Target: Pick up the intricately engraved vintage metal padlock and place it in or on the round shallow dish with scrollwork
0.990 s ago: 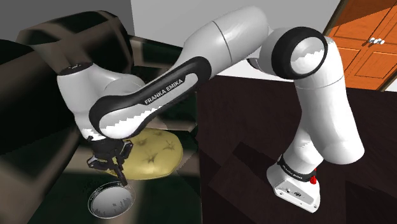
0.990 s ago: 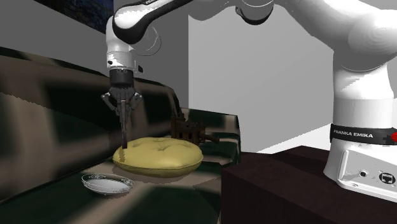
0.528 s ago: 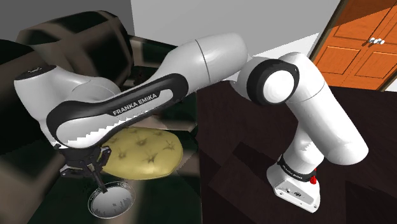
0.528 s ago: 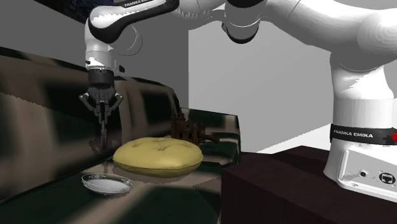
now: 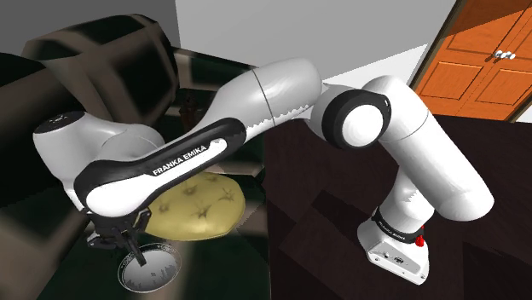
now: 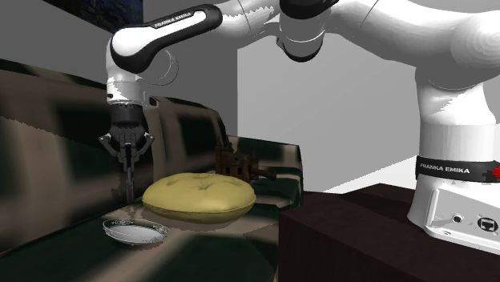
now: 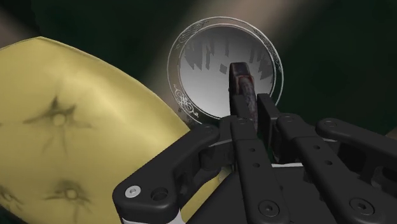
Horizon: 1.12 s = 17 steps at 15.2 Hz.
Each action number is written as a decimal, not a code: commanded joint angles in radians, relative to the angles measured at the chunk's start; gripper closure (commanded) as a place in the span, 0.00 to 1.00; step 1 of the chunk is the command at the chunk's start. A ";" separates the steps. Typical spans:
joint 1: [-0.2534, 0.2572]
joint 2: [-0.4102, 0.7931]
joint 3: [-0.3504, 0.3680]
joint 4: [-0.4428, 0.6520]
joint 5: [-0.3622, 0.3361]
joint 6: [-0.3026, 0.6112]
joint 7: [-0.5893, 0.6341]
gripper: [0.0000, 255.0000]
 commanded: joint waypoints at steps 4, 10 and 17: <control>0.002 0.032 -0.007 -0.012 -0.007 0.044 0.001 1.00; 0.008 0.079 -0.016 -0.010 -0.016 0.089 0.001 1.00; 0.010 0.098 -0.019 -0.005 -0.019 0.103 0.001 1.00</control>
